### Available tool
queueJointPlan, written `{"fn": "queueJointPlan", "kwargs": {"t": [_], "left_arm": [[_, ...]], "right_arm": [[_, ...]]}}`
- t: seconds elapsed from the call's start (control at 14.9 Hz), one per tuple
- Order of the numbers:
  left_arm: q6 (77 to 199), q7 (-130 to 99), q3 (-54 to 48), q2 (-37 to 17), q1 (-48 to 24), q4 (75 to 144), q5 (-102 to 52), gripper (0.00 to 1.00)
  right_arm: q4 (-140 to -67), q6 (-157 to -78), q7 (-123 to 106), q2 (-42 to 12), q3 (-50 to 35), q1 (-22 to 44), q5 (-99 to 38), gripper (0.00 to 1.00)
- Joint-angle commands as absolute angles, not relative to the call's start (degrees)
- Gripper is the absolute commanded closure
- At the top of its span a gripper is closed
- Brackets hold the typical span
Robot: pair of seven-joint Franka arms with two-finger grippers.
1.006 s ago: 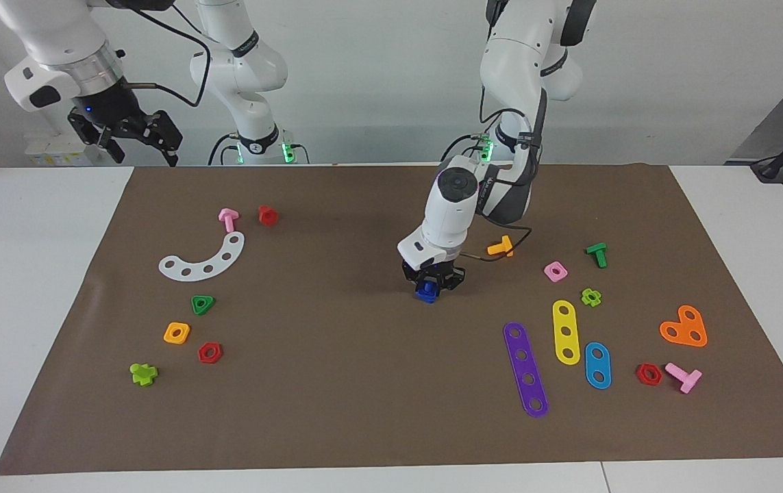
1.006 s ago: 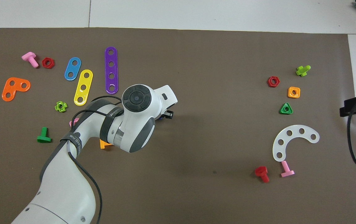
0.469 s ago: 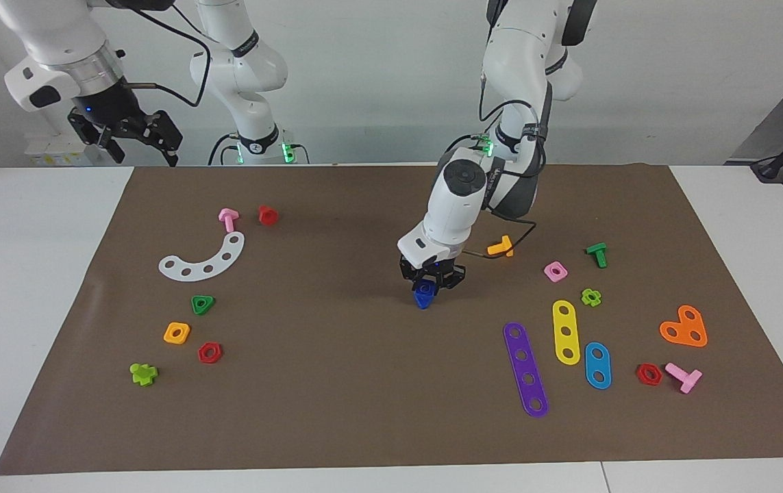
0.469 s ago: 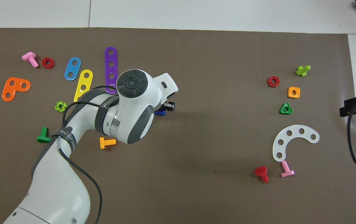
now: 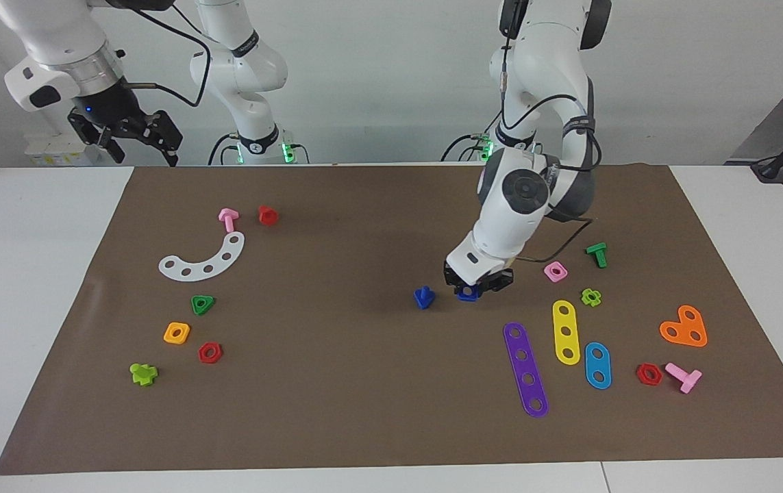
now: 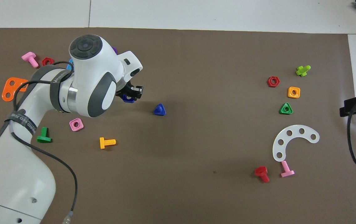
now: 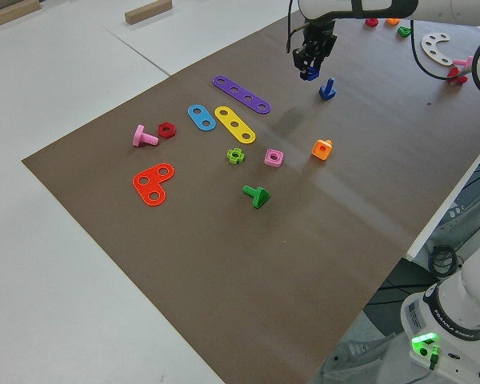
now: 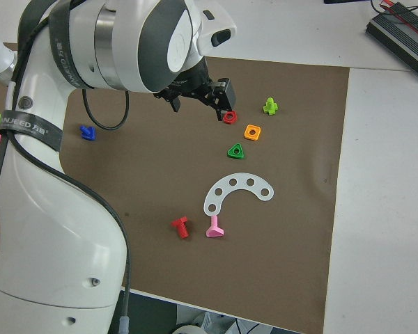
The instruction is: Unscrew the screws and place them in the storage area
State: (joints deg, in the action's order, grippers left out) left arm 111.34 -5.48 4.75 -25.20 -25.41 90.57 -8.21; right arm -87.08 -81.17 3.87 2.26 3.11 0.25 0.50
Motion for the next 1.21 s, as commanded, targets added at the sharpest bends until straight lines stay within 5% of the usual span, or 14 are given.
{"fn": "queueJointPlan", "kwargs": {"t": [0.0,0.34,0.4,0.54,1.14], "left_arm": [[109.8,0.9,4.6,-24.1,-21.5,94.2,-9.2,0.83],[113.2,5.8,4.7,-20.6,-19.6,104.7,-8.5,0.80],[115.5,5.8,4.7,-20.0,-19.6,106.9,-8.5,0.65],[119.7,5.8,4.7,-19.4,-19.6,109.2,-8.5,0.00],[109.2,5.9,5.3,-16.4,-10.9,97.4,-6.7,0.00]], "right_arm": [[-88.3,-81.2,3.7,3.4,2.9,0.0,0.1,0.00],[-88.3,-81.2,3.7,3.4,2.9,0.0,0.1,0.00],[-88.3,-81.2,3.7,3.4,2.9,-0.1,0.1,0.00],[-88.3,-81.2,3.7,3.4,3.0,-0.1,0.1,0.00],[-91.3,-85.8,5.7,3.8,2.5,3.9,-0.1,0.00]]}}
